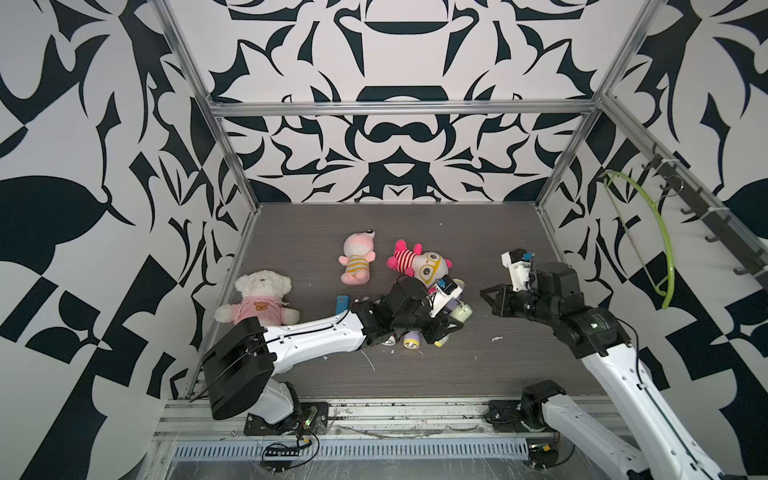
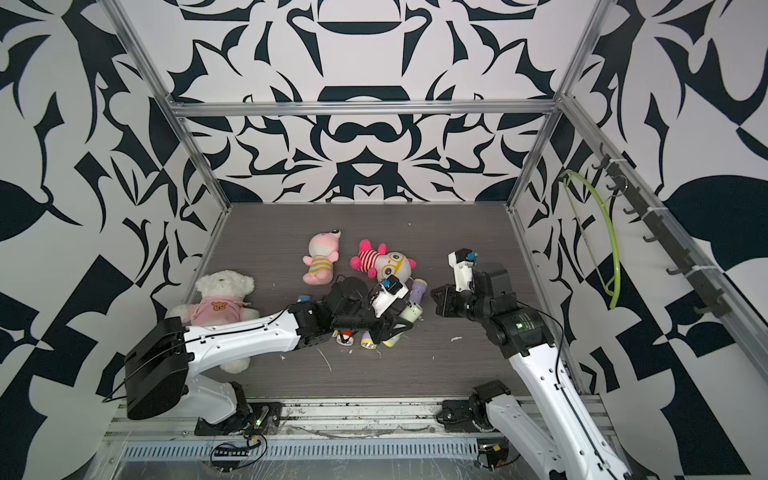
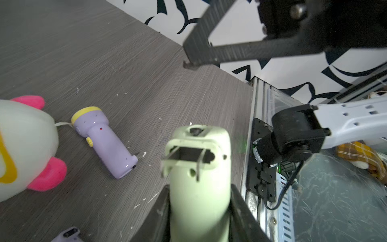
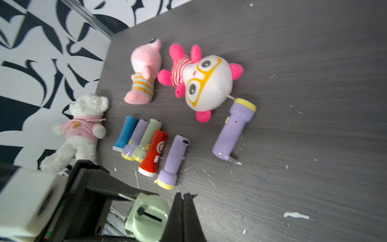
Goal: Close the plug at the bottom of the flashlight
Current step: Pick up the flashlight from the center of the board, then close the plug of the flashlight.
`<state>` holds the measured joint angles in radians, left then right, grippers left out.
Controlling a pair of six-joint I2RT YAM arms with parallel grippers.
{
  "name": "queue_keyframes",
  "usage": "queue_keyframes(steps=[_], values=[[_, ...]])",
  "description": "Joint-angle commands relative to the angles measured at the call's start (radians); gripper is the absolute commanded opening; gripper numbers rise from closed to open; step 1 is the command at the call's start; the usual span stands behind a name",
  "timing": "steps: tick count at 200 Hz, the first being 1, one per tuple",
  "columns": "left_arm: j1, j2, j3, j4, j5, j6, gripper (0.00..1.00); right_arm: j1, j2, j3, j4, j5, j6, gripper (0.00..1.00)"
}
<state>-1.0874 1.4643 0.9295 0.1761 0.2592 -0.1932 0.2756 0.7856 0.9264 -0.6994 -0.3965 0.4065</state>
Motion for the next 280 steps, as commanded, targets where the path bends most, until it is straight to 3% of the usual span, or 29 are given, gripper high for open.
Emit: queue_keyframes(steps=[1,26,38,124,199,280], values=[[0.004,-0.074,-0.011,0.077,0.089,0.065,0.18,0.002,-0.017,0.057,0.091,-0.15,-0.051,0.02],[0.004,-0.108,-0.025,0.066,0.082,0.078,0.18,0.001,-0.008,0.051,0.142,-0.376,-0.053,0.16],[0.004,-0.122,-0.032,0.071,0.051,0.074,0.18,0.002,0.003,0.053,0.135,-0.426,-0.041,0.2],[0.018,-0.182,-0.055,0.056,-0.011,0.127,0.17,0.001,-0.014,0.088,0.067,-0.409,-0.002,0.33],[0.018,-0.216,-0.032,0.005,-0.044,0.167,0.19,0.004,0.06,0.126,-0.04,-0.366,0.061,0.35],[0.019,-0.197,-0.012,-0.018,-0.067,0.184,0.2,0.027,0.085,0.189,-0.017,-0.388,0.14,0.43]])
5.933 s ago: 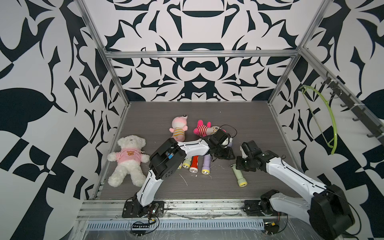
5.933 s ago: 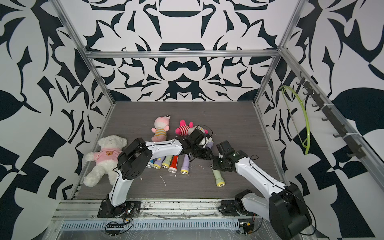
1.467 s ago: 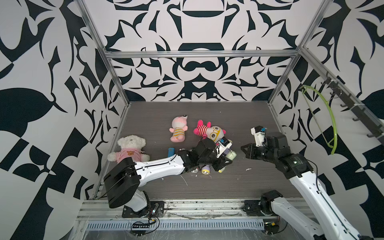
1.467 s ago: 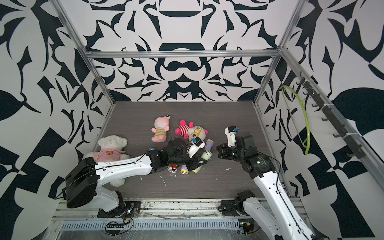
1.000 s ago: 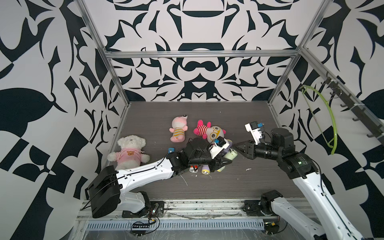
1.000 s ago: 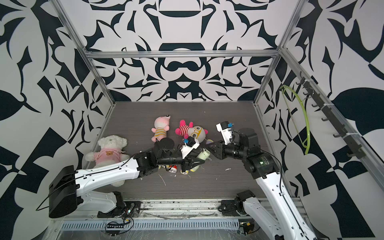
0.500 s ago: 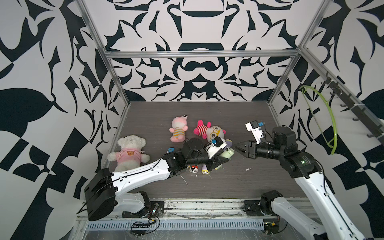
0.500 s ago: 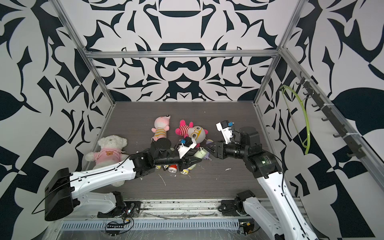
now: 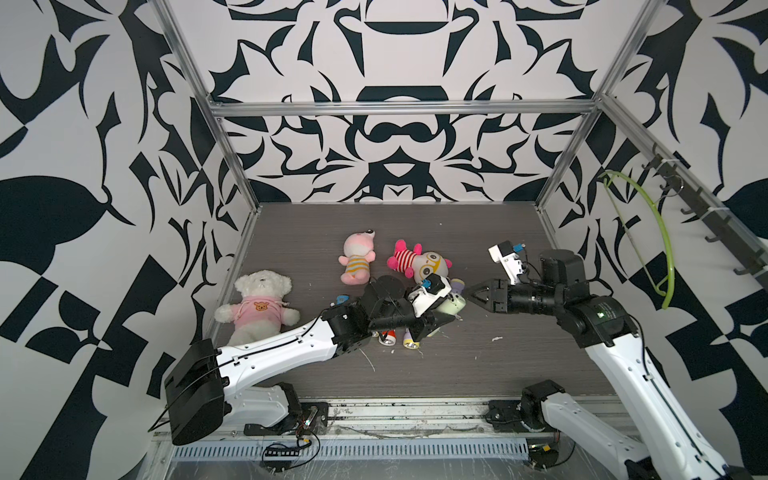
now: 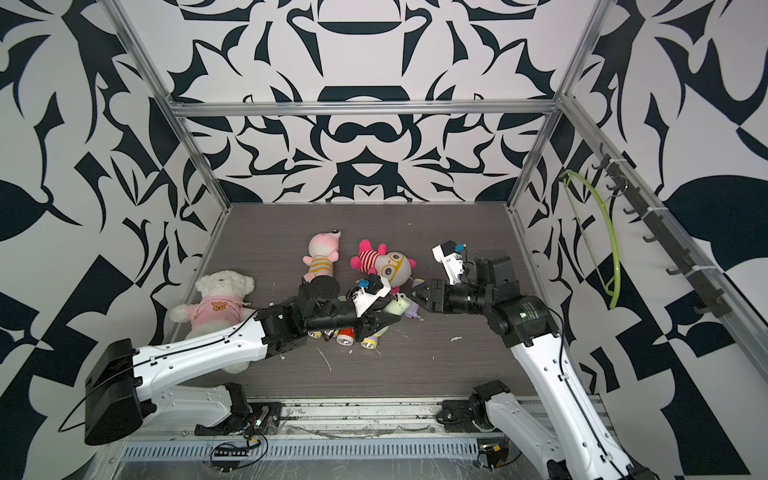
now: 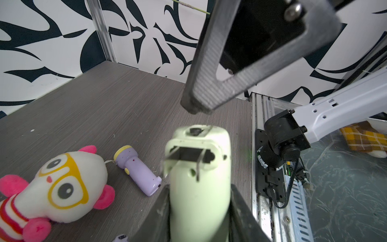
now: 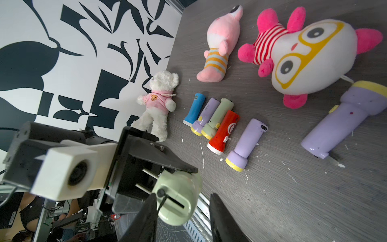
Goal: Close the plug at the bottom of the flashlight
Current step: Close the plug of the flashlight.
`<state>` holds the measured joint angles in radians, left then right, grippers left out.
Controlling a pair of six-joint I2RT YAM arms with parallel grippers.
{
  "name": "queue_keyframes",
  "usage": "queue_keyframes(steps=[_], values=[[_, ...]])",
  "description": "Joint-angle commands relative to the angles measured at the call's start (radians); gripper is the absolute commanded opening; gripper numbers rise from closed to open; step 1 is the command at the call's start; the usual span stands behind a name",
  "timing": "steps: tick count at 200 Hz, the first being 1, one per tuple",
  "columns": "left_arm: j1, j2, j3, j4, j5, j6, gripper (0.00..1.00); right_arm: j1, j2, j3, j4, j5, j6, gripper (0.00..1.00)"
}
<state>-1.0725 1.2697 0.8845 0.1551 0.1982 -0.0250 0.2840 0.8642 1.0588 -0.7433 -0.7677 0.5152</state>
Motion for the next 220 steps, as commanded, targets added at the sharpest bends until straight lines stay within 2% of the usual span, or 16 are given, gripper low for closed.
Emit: queue_keyframes(steps=[1,21,109,220], values=[[0.004,-0.003,0.034,0.003,-0.006,0.017,0.2,0.018,0.008,0.057,0.027,-0.017,0.031,0.43],[0.004,0.03,0.039,0.003,-0.006,0.017,0.2,0.039,0.023,0.05,0.022,0.0,0.032,0.43],[0.003,0.019,0.036,-0.005,-0.032,0.019,0.21,0.089,0.062,0.012,-0.008,0.078,0.024,0.42],[0.004,0.013,0.042,-0.024,-0.06,0.027,0.22,0.121,0.111,0.012,-0.025,0.075,0.062,0.42]])
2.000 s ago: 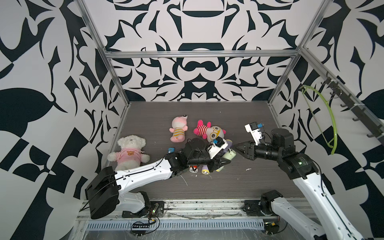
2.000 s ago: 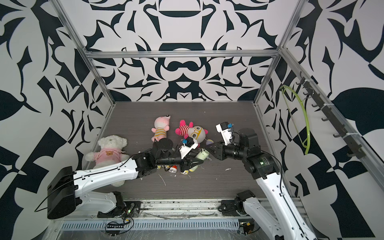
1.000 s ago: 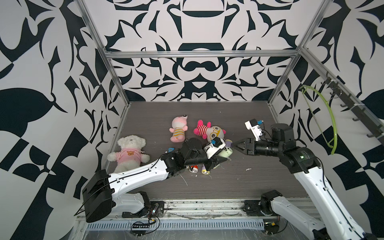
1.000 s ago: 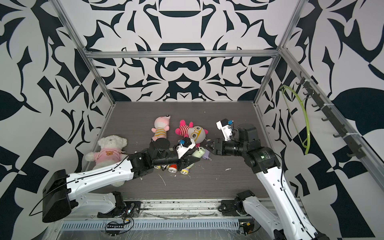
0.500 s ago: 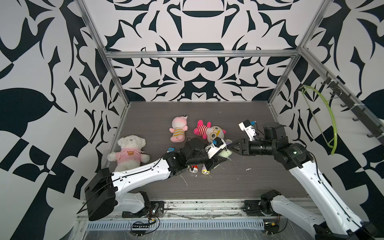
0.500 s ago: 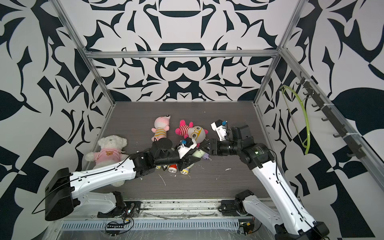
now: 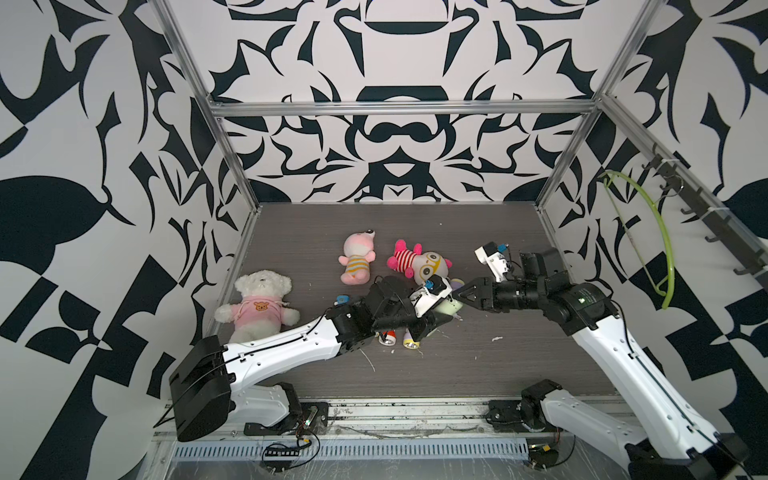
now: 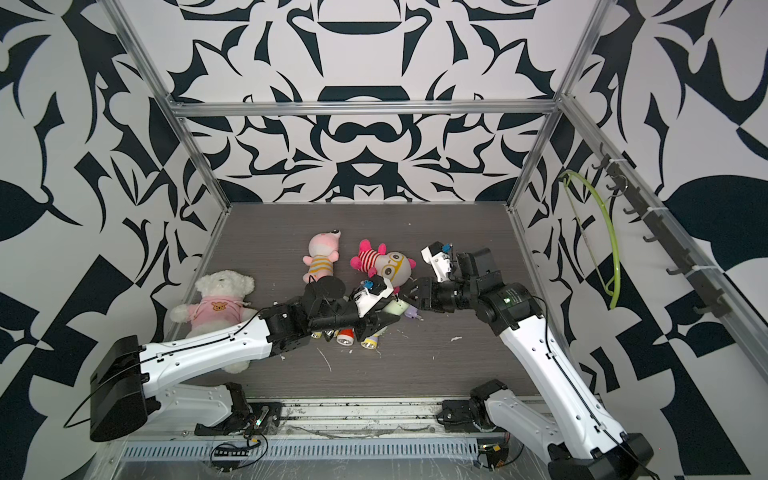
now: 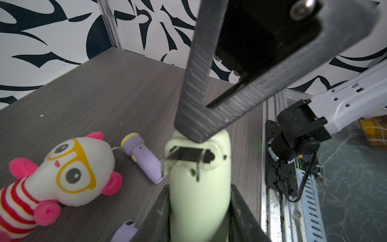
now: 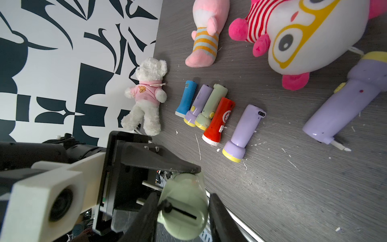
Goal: Close the plug at the bottom of the flashlight
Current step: Close the plug of the flashlight.
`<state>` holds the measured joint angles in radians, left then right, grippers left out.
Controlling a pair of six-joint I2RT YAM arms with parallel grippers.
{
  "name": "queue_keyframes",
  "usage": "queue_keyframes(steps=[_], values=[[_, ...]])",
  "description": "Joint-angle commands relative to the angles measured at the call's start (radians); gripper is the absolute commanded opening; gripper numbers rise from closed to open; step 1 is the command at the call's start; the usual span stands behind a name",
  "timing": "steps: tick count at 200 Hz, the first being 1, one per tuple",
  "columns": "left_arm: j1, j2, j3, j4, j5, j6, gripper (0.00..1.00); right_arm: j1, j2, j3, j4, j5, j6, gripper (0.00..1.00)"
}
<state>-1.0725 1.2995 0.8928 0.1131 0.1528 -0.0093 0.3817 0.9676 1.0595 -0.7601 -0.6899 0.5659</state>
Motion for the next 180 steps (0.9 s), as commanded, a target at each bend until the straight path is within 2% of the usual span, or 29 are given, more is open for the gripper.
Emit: queue_keyframes(steps=[1,28,56,131,180], values=[[0.004,-0.016,0.034,0.017,-0.015,0.011,0.22,0.024,0.009,0.011,-0.008,-0.002,0.011,0.42],[0.004,-0.017,0.032,0.015,-0.042,0.017,0.22,0.049,0.012,0.011,-0.021,0.013,0.012,0.41],[0.004,-0.053,0.032,0.014,-0.062,0.02,0.22,0.067,0.013,0.004,-0.027,0.021,0.012,0.36],[0.011,-0.078,0.023,0.031,-0.096,0.009,0.22,0.072,-0.013,-0.013,-0.033,0.022,0.019,0.27],[0.014,-0.1,0.018,0.043,-0.09,0.006,0.22,0.072,-0.027,-0.026,-0.024,0.013,0.02,0.06]])
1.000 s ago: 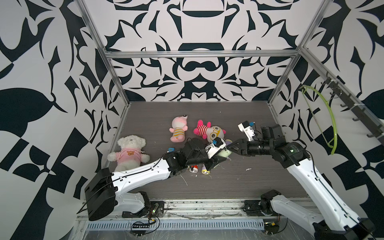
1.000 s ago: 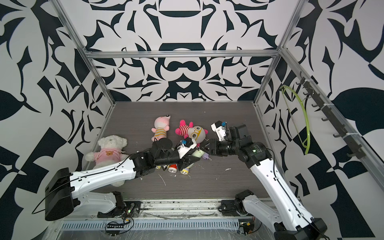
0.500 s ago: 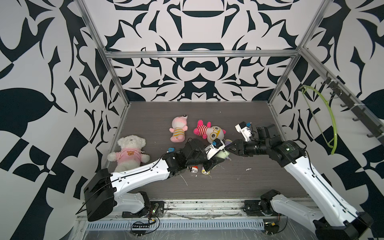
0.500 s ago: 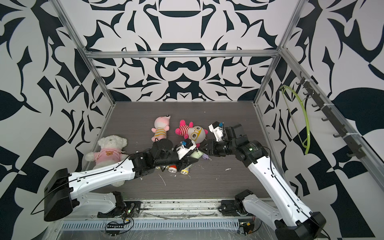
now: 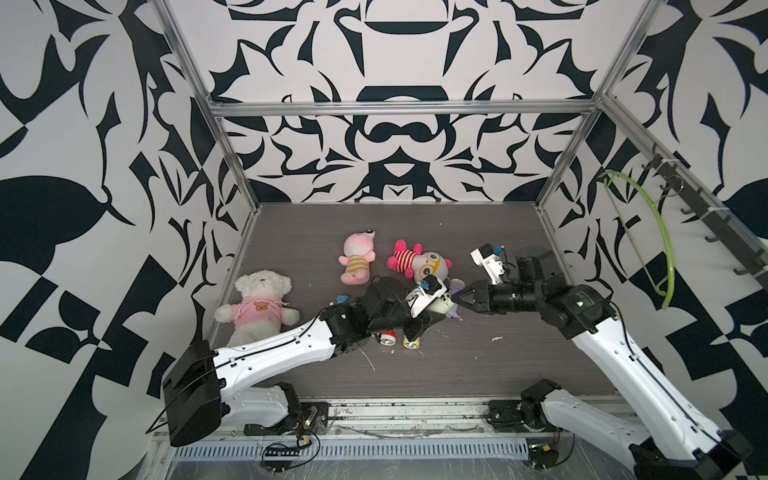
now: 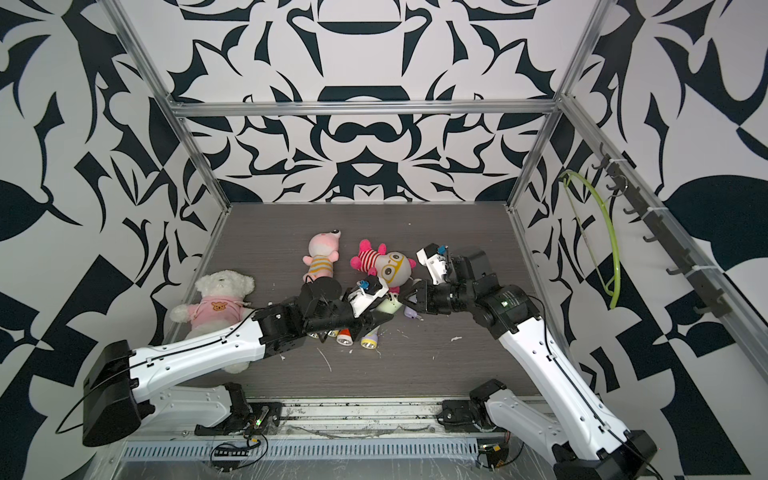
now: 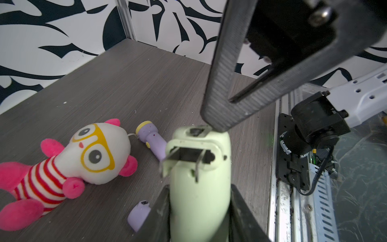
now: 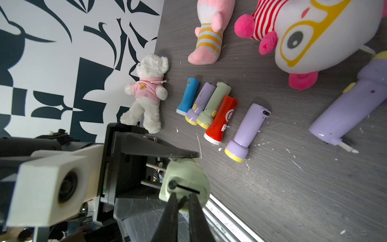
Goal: Close the plug at the bottom of the flashlight
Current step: Close the plug of the flashlight.
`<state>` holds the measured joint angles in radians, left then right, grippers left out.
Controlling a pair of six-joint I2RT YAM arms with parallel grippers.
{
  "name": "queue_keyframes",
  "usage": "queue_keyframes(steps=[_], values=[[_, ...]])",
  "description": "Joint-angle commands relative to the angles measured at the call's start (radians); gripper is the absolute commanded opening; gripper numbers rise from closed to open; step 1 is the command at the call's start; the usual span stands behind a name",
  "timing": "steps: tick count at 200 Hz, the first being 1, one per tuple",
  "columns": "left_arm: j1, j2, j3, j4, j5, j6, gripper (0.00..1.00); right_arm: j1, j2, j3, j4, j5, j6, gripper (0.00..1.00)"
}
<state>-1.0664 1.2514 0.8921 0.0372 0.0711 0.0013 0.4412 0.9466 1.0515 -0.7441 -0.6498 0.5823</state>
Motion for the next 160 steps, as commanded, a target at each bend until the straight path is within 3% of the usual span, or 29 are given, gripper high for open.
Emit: queue_keyframes(steps=[1,25,53,79,109,160], values=[[0.009,-0.052,0.019,0.119,-0.008,-0.004,0.22,0.012,-0.006,-0.019,-0.041,-0.027,0.003,0.06],[0.008,-0.062,0.018,0.119,0.003,-0.009,0.22,0.013,-0.008,-0.025,-0.04,-0.028,0.002,0.02],[0.008,-0.069,0.01,0.115,0.006,-0.008,0.23,0.012,-0.009,0.012,-0.058,-0.006,-0.01,0.3],[0.008,-0.075,-0.001,0.109,0.006,-0.003,0.23,0.013,0.015,0.117,-0.12,0.026,-0.052,0.4],[0.008,-0.095,-0.025,0.113,0.001,0.016,0.23,0.01,0.075,0.213,-0.183,0.031,-0.081,0.44],[0.008,-0.114,-0.043,0.101,-0.004,0.051,0.22,0.004,0.156,0.29,-0.164,-0.071,-0.079,0.46]])
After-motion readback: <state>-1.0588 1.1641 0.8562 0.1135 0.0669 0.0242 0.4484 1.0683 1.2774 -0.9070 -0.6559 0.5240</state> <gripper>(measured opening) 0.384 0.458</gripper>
